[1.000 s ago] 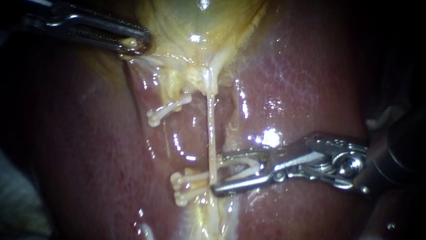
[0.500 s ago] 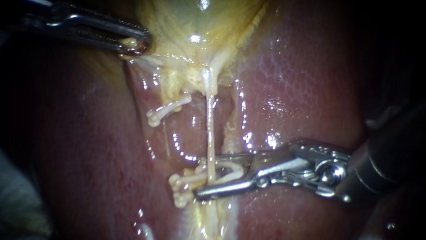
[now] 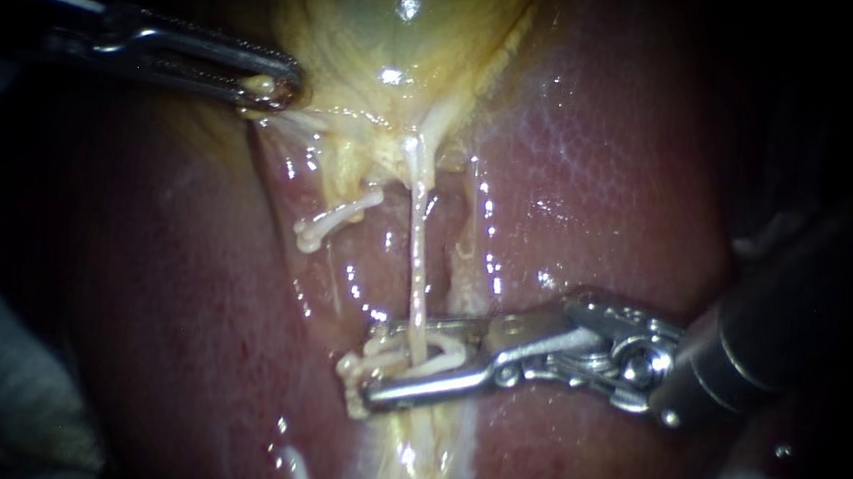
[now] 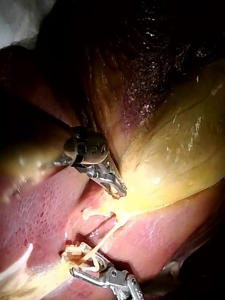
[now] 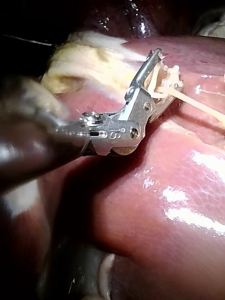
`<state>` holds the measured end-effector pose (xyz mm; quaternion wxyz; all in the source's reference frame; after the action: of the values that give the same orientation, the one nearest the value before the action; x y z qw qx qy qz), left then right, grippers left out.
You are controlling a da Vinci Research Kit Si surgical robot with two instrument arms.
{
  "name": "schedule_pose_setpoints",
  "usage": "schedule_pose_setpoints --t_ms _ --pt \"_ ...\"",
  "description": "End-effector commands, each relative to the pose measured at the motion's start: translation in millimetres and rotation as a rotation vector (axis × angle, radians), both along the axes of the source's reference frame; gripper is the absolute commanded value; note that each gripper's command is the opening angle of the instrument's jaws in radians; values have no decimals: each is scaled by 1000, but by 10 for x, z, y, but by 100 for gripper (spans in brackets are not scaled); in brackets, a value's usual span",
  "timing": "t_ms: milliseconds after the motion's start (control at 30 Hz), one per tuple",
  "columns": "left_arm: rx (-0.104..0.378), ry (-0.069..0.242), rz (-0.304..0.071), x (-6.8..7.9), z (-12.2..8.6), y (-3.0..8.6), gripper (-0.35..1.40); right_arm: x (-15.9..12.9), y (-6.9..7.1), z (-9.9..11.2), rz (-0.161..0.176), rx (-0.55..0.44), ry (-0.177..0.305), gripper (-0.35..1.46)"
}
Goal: Clipping first clip right tube
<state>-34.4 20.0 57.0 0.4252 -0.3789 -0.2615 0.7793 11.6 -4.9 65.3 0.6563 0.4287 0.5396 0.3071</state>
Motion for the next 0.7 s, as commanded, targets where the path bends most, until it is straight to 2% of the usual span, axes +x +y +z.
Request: schedule_pose_setpoints --t_ms 33,133,500,633,700 --pt "0 0 0 0 0 0 -35 0 1 -3 -1 4 6 50" --pt "0 0 0 0 0 0 -35 1 1 -9 -14 16 15 50" --pt "0 0 0 0 0 0 -35 0 -7 -23 -103 58 64 44" --pt "0 0 0 0 0 0 -35 -1 -1 -29 -94 59 62 39" --pt "0 0 0 0 0 0 -35 -3 4 -32 -89 62 60 31"
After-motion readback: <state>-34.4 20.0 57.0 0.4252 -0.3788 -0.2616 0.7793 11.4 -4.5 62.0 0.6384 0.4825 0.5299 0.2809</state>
